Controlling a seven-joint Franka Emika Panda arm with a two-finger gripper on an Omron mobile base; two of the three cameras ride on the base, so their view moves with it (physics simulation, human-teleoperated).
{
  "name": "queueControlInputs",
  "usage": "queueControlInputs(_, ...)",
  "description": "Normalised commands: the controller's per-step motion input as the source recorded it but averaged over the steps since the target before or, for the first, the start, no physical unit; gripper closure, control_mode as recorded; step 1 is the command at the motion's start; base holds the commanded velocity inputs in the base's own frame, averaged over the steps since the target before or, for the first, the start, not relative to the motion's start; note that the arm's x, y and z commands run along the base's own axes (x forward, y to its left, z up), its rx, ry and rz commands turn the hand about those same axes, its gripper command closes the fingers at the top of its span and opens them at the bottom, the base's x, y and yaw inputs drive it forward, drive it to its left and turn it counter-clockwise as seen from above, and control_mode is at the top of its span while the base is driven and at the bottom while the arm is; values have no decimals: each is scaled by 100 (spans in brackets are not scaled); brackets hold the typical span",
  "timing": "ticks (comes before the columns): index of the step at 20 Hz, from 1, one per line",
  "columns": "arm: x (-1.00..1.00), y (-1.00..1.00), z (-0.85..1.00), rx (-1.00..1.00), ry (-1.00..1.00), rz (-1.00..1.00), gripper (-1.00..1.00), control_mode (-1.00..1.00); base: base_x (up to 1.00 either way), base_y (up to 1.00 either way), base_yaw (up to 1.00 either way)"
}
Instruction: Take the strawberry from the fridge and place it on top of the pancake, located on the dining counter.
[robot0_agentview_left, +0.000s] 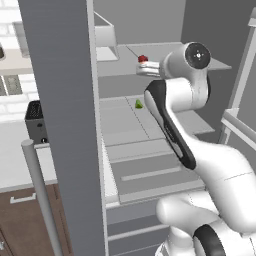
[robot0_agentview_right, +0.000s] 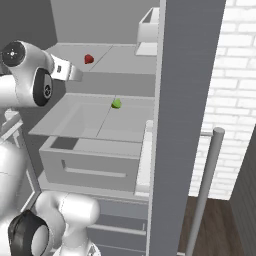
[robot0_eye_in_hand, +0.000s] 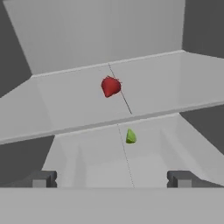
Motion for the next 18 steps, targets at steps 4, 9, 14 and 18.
queueControlInputs(4, 95, 13, 2, -3, 8, 0, -100, -100, 0, 0, 0)
queueControlInputs(9, 62, 0, 0, 0, 3, 0, -100, -100, 0, 0, 0)
queueControlInputs(14, 43, 0, 0, 0, 11, 1, -100, -100, 0, 0, 0)
queueControlInputs(18, 51, 3, 0, 0, 3, 0, -100, -100, 0, 0, 0)
